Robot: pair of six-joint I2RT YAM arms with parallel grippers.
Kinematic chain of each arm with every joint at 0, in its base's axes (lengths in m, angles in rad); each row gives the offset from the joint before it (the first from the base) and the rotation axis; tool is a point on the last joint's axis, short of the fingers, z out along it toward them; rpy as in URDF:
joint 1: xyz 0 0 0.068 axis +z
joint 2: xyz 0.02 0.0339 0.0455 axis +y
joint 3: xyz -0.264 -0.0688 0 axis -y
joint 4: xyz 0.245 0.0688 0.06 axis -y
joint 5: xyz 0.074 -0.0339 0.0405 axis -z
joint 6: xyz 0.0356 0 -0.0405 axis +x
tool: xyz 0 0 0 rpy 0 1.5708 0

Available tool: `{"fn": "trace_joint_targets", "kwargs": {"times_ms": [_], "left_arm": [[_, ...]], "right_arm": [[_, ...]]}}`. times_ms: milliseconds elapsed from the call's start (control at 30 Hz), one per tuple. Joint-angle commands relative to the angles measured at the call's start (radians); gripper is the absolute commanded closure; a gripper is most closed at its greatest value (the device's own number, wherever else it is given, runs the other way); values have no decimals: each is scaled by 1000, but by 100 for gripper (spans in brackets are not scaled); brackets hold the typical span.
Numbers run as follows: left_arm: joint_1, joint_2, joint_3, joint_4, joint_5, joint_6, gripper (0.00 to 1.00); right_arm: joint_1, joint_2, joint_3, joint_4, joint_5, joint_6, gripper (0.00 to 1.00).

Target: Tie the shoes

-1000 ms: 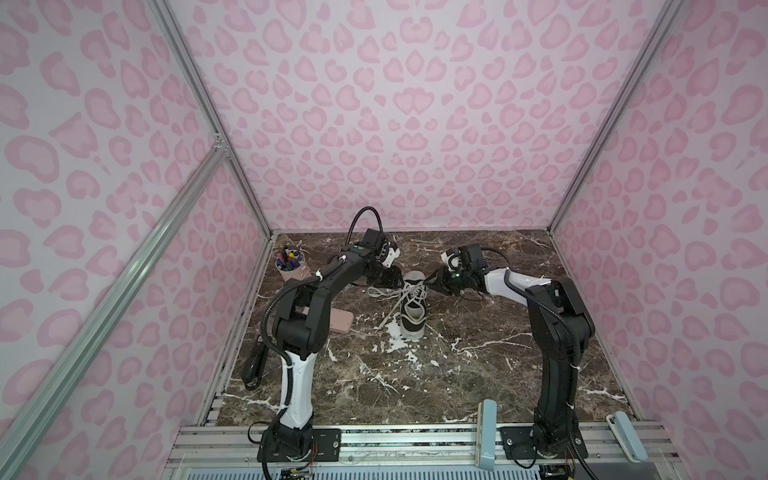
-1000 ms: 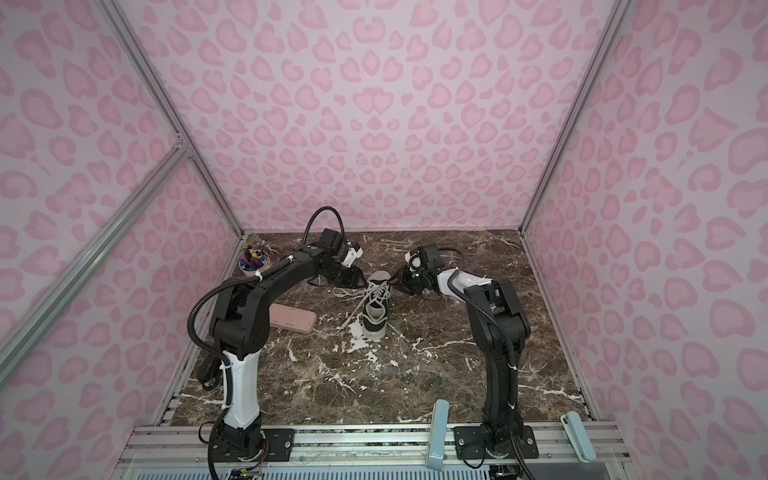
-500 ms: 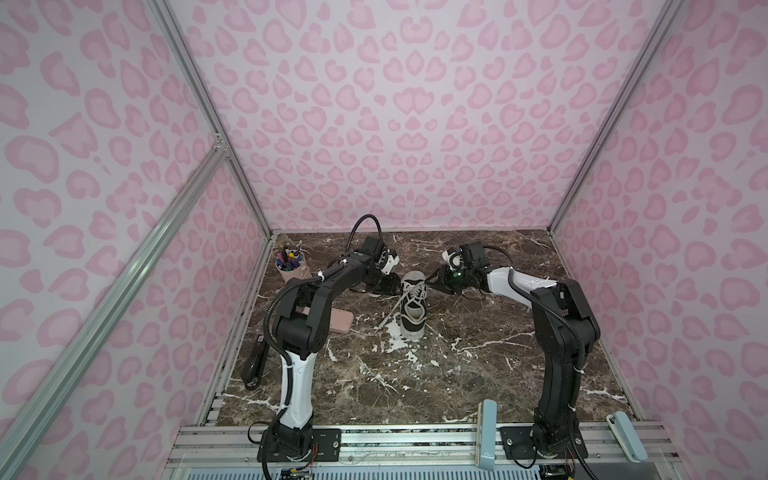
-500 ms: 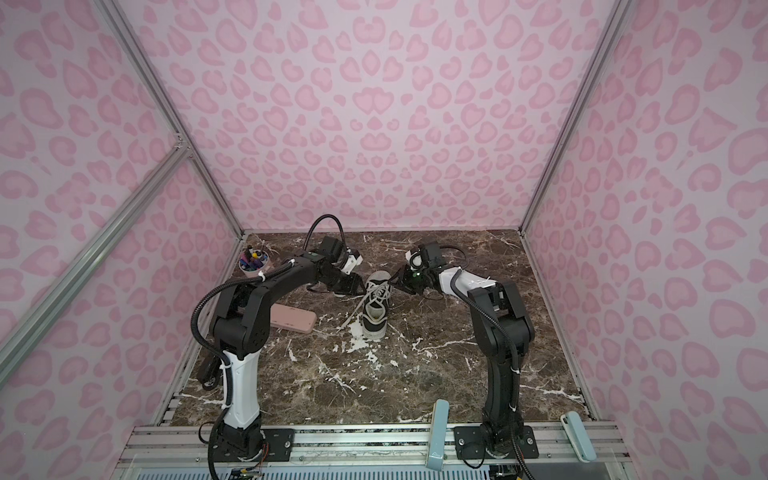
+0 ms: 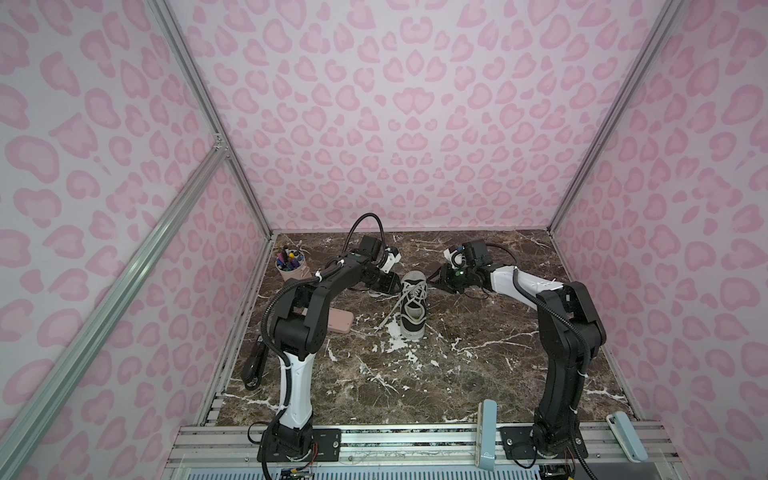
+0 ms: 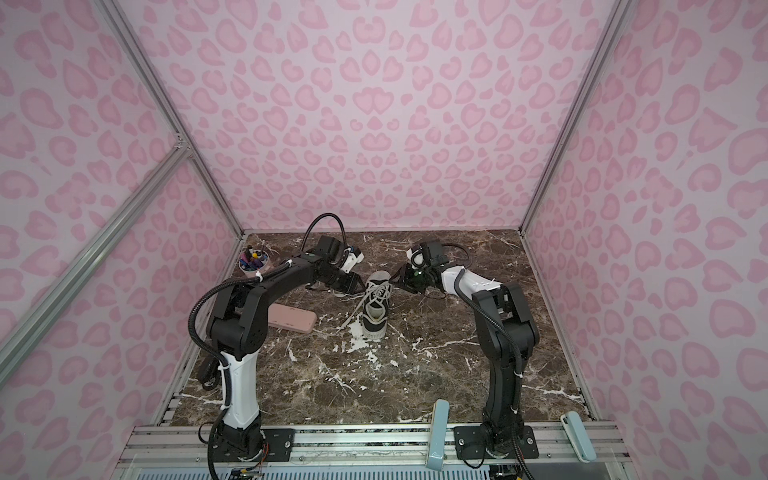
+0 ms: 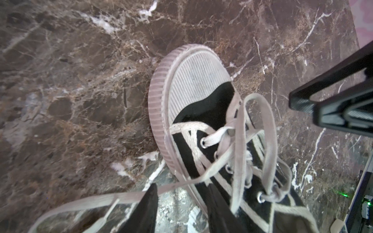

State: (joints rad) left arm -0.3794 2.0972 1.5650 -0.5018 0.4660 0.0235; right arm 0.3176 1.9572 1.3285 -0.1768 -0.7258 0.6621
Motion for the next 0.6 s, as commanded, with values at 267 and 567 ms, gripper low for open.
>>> {"fn": "trace_joint_targets", "kwargs": {"times_ms": [267,567], "left_arm": [[0,53,61,-56,-24,109,61],[-1,61,60,-46,-11,118,69]], "right_arm": [[-5,-16,-6,-30,4,-23,67],[-5,-17,-7,-36,-1,-28,68]]}}
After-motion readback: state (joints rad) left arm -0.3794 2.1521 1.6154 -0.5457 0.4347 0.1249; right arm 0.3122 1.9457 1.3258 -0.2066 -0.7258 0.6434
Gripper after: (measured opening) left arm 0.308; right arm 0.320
